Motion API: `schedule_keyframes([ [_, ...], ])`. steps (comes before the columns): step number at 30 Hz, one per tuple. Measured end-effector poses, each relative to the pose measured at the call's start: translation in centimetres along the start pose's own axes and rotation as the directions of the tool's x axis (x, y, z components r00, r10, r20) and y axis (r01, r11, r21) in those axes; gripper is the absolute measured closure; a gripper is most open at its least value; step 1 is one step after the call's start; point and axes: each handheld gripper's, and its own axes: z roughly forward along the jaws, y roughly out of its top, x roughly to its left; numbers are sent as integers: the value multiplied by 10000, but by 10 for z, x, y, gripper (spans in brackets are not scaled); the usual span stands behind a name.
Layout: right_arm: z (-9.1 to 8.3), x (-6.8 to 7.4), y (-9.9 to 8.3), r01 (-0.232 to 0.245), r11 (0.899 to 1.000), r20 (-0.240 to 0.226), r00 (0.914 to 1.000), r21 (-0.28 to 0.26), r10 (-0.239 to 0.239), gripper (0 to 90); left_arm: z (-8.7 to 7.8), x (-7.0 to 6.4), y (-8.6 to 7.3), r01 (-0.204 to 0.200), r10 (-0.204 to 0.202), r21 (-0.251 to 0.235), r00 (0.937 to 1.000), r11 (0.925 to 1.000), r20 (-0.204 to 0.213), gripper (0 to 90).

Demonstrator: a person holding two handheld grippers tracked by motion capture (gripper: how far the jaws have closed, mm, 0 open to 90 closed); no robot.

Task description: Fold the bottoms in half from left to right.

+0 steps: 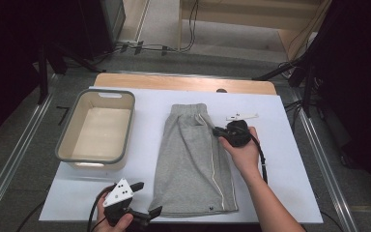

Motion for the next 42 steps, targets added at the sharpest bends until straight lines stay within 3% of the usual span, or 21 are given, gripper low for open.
schedule_keyframes([
  [4, -1, -2, -1, -69, 9999, -4, 10000, -82, 69, 789, 5, -1, -2, -40, 37, 201, 9999, 9998, 159, 5],
  [7, -4, 2, 1, 199, 9996, -132, 9997, -213, -202, 865, 9, -4, -3, -176, 166, 375, 9995, 9991, 254, 6],
  [12, -9, 4, 6, 523, 9984, -126, 9985, -192, -526, 879, 14, -6, -3, -234, 216, 499, 9992, 9985, 348, 6],
  [15, -14, 3, 10, 408, 9989, -140, 9991, -230, -411, 879, 17, -7, -3, -232, 212, 540, 9991, 9983, 372, 9],
  [16, -16, 2, 11, 366, 9990, -190, 9991, -241, -370, 879, 17, -8, -3, -217, 201, 529, 9993, 9984, 324, 34],
  [18, -19, 0, 12, 433, 9987, -89, 9990, -259, -435, 879, 19, -9, -3, -258, 255, 615, 9997, 9978, 66, 225],
  [21, -19, -4, 12, 399, 9991, 41, 9992, -142, -398, 879, 22, -12, -4, -382, 395, 761, 9991, 9964, -157, 394],
  [24, -16, -10, 9, 210, 9998, 125, 9997, -32, -209, 879, 24, -12, -5, -504, 500, 1116, 9987, 9925, 70, 578],
  [27, -11, -14, 5, 262, 9994, 441, 9987, 235, -272, 879, 27, -9, -7, -329, 307, 1353, 9994, 9903, 189, 633],
  [30, -3, -20, -4, 88, 9991, 893, 9959, 414, -125, 879, 27, -6, -7, -259, 222, 1394, 9994, 9899, 282, 650],
  [32, 3, -25, -11, -240, 9985, 745, 9970, 487, 203, 862, 27, -6, -7, -216, 174, 1386, 9994, 9901, 314, 648],
  [34, 6, -23, -16, -279, 9988, 573, 9980, 400, 256, 730, 27, -6, -7, -280, 223, 1381, 9988, 9900, 427, 626],
  [35, 4, -20, -18, -116, 9994, 769, 9970, 331, 90, 648, 27, -6, -8, -280, 221, 1360, 9988, 9903, 447, 607],
  [36, 0, -17, -20, -29, 9997, 918, 9958, 239, 6, 611, 27, -7, -8, -302, 245, 1363, 9987, 9902, 436, 601],
  [38, -10, -9, -24, 23, 10000, 670, 9978, -3, -22, 578, 27, -6, -7, -300, 234, 1373, 9985, 9901, 490, 596],
  [40, -23, 1, -30, 250, 9993, 681, 9974, -275, -231, 572, 27, -6, -7, -273, 208, 1373, 9986, 9902, 486, 595],
  [42, -37, 11, -39, 379, 9984, 392, 9986, -418, -363, 576, 27, -7, -7, -265, 209, 1357, 9989, 9904, 426, 594],
])
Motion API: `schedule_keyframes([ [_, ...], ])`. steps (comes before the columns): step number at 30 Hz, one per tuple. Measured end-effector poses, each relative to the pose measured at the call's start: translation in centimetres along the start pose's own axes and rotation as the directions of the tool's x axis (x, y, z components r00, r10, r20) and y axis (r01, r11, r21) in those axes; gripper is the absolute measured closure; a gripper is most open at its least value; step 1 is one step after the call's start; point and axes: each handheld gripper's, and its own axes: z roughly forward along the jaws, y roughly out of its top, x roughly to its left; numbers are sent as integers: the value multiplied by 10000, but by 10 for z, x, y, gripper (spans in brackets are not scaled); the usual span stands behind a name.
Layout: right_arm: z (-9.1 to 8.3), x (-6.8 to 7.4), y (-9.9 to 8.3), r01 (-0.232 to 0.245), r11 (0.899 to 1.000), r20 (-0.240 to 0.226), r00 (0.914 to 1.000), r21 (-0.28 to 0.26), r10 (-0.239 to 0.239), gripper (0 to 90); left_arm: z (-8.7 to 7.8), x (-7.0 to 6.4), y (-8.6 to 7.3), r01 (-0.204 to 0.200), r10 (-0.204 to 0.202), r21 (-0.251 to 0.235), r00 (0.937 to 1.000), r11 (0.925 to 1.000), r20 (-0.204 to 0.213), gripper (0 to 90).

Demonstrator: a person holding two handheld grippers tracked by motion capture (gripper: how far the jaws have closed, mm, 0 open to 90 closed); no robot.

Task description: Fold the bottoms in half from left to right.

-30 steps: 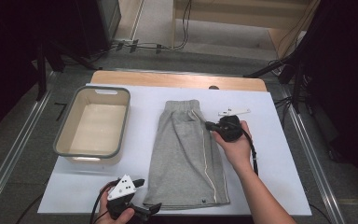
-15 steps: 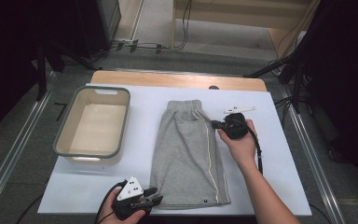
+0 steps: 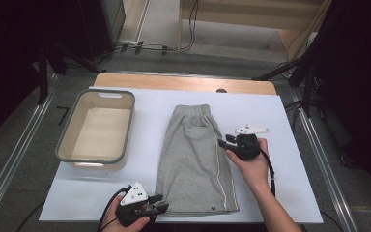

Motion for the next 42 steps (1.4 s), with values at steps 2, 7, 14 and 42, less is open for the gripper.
schedule_keyframes([
  [2, -11, 10, -10, 167, 9999, -287, 9995, 14, -167, 605, 0, -1, 0, -33, 33, 0, 10000, 10000, -89, 594],
  [7, -26, 28, -40, 135, 9995, -721, 9973, 294, -113, 650, 1, -4, 0, -194, 194, 8, 9992, 9998, -354, 617],
  [14, -27, 32, -71, -625, 9959, -714, 9952, 659, 672, 618, 0, -4, 1, -337, 345, 126, 9966, 9994, -744, 783],
  [42, -42, 14, -79, -345, 9963, -628, 9972, 783, 394, 805, -4, -6, 1, -566, 568, 137, 9982, 9983, -187, 663],
])
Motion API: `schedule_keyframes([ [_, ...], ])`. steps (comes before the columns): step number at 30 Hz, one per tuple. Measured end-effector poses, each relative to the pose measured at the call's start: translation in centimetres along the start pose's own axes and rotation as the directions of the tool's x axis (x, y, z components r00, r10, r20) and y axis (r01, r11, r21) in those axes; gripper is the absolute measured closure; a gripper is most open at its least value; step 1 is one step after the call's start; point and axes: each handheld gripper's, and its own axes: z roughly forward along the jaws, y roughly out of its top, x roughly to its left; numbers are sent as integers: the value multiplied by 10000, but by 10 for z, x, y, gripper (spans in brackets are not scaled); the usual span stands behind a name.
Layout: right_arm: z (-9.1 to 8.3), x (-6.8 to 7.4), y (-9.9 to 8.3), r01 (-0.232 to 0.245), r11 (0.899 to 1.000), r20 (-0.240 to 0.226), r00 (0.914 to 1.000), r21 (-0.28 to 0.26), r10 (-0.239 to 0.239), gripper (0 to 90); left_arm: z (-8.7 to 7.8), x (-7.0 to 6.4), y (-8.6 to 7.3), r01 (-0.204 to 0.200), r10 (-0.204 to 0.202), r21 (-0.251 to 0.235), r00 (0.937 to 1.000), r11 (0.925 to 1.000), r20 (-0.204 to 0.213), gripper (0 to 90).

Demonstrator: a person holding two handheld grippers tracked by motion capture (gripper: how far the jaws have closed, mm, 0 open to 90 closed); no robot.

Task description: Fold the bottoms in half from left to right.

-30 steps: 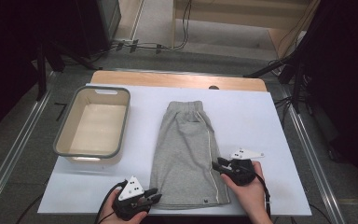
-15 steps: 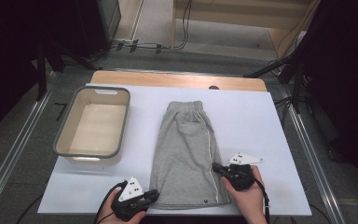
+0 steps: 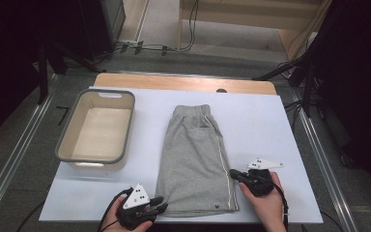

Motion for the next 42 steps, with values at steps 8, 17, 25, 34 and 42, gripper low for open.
schedule_keyframes([
  [8, -33, 27, -11, 295, 9982, -529, 9981, -525, -323, 722, -8, 3, 1, 145, -150, -391, 9998, 9991, -126, 691],
  [17, -23, 44, -32, 434, 9969, -407, 9983, 661, -408, 844, 3, -1, 0, 2, 3, 199, 9998, 9998, -211, 739],
  [25, -48, 39, -36, 262, 9988, -192, 9995, 407, -255, 854, 4, -2, 0, -46, 43, 260, 9999, 9997, 125, 740],
  [34, -35, 31, -34, 411, 9971, -380, 9985, 637, -387, 535, 5, -1, -1, 1, -7, 274, 9997, 9996, 243, 744],
  [42, -4, 12, 41, 887, 9937, 46, 9961, -683, -886, 581, 6, -3, -1, -56, 54, 264, 9999, 9996, 87, 787],
])
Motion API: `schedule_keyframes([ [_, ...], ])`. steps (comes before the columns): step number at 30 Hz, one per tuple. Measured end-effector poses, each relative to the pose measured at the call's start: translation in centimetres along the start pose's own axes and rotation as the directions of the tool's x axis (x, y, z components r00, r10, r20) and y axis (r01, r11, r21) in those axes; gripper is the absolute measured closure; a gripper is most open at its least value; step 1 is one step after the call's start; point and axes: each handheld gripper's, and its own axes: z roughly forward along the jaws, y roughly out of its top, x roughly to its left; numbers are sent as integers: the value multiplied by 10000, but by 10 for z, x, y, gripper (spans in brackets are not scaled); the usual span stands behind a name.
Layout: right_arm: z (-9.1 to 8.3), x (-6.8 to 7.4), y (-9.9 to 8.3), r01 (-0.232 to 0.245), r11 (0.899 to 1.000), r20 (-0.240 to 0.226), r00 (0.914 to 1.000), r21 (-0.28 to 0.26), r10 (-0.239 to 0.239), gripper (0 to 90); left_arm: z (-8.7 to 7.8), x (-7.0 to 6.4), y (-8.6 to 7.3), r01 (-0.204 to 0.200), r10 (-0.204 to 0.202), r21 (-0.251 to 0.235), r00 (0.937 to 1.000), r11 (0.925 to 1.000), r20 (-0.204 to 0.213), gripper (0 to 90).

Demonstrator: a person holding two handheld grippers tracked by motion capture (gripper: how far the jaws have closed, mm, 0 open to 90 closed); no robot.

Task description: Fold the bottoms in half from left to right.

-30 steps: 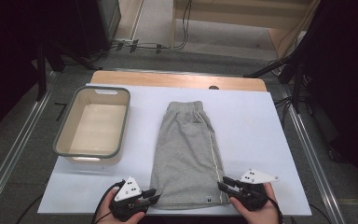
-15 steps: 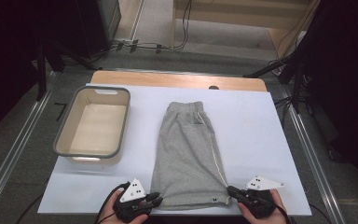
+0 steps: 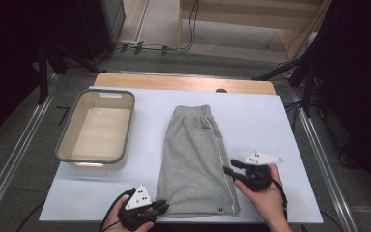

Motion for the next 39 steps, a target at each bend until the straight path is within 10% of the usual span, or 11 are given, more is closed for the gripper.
schedule_keyframes([
  [8, 66, -42, 52, -622, 9979, 378, 9973, -176, 628, 817, 0, -1, 0, -199, 199, 35, 9998, 9998, -63, 816],
  [16, 98, -61, 51, -1006, 9938, 847, 9917, 473, 964, 818, 0, 0, -1, -22, 22, -12, 10000, 10000, 32, 820],
  [19, 93, -61, 50, -1066, 9942, 626, 9925, 150, 1055, 662, 0, 2, 1, 193, -193, 19, 9995, 9998, 254, 801],
  [32, 41, -48, 31, -705, 9930, 165, 9972, -945, 723, 148, -19, 11, 27, 184, -143, -1374, 9994, 9903, 306, 192],
  [39, 11, -36, 4, -684, 9908, -504, 9967, -1168, 629, 0, -19, 18, 43, 96, 7, -1669, 9981, 9859, 616, 50],
])
